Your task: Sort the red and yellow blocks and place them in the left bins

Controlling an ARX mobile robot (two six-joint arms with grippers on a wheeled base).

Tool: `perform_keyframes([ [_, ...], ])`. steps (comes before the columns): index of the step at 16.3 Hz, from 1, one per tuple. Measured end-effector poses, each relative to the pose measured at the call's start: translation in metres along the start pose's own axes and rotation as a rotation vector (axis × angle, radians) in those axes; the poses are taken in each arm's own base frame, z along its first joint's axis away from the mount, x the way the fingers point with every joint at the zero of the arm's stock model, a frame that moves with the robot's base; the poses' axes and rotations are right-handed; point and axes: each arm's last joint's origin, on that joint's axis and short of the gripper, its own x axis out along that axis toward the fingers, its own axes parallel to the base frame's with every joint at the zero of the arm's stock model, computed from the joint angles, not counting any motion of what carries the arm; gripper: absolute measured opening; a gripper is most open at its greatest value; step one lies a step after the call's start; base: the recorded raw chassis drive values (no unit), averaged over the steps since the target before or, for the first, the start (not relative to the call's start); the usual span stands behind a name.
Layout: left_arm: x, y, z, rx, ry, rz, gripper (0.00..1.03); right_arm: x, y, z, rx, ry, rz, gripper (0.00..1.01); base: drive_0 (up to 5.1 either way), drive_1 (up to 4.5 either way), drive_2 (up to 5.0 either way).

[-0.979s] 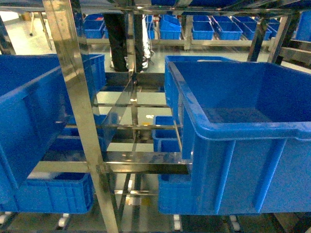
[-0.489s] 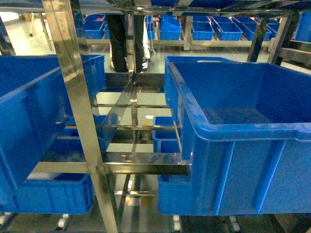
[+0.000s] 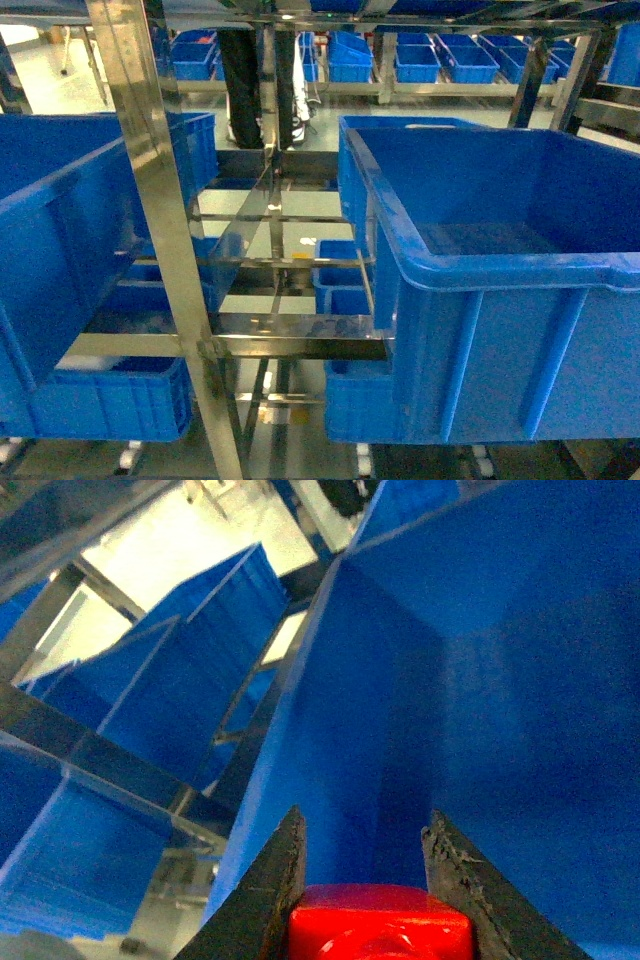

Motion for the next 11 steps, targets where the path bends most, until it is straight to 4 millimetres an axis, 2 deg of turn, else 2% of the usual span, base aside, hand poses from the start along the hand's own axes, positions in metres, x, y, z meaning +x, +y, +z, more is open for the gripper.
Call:
perform_keyframes([
  [2,0.000,0.000,0.000,0.000,0.000,0.000,0.29,0.024,-0.007,-0.002,-0.017,0.072,-0.004,0.29,-0.1,3.97,-4.2],
  [4,0.000,0.000,0.000,0.000,0.000,0.000,0.29,0.055,-0.013,0.009,-0.102,0.084,-0.037,0.29,-0.1,3.97,-4.2],
  [7,0.000,0.000,0.000,0.000,0.000,0.000,0.29,0.085,-0.020,0.019,-0.188,0.124,-0.050,0.29,-0.1,3.97,-4.2],
  [8,0.000,0.000,0.000,0.000,0.000,0.000,0.29,0.091,-0.022,0.019,-0.199,0.140,-0.049,0.29,-0.1,3.97,-4.2],
  [11,0.000,0.000,0.000,0.000,0.000,0.000,0.29,0.100,-0.024,0.020,-0.217,0.164,-0.044,0.29,0.0,0.00,0.0],
])
